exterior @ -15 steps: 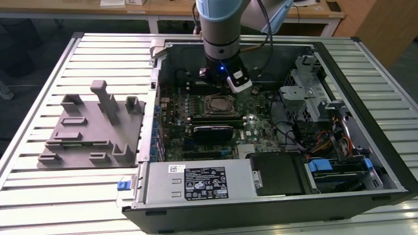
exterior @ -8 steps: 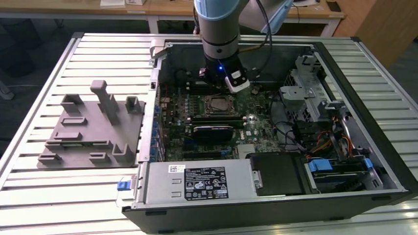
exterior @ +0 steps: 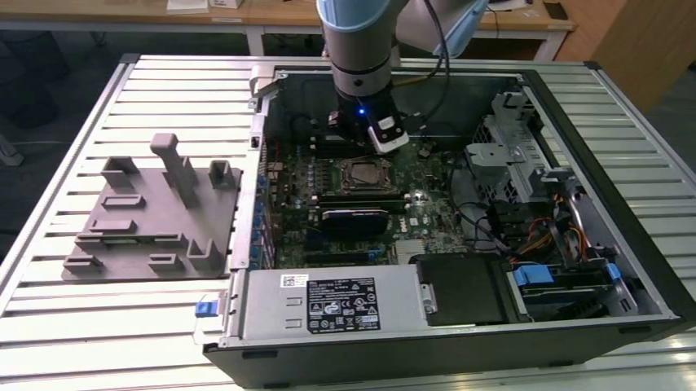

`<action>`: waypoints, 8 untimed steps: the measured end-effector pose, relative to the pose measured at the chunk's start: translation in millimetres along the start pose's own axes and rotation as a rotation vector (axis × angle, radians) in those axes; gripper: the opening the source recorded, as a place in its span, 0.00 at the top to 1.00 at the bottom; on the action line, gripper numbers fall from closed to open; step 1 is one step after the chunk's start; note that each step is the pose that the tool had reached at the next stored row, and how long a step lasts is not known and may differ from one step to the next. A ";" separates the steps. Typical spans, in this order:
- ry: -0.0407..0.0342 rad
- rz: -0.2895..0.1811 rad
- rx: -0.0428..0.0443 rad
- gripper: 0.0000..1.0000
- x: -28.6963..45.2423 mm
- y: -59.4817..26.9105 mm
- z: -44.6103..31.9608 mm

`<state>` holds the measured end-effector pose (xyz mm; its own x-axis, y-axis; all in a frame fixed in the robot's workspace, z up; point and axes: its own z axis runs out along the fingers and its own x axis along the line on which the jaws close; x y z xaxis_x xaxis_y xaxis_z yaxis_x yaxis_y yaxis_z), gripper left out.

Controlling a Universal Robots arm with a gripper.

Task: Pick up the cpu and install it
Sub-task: 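Install the first cpu locking lever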

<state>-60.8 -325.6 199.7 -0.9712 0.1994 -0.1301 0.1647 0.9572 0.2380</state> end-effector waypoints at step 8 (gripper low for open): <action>-0.0090 0.034 0.0074 0.89 1.9 -0.4 1.7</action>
<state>-62.5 -325.2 197.7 -0.9635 0.2335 -0.1308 0.1986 0.9514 0.2353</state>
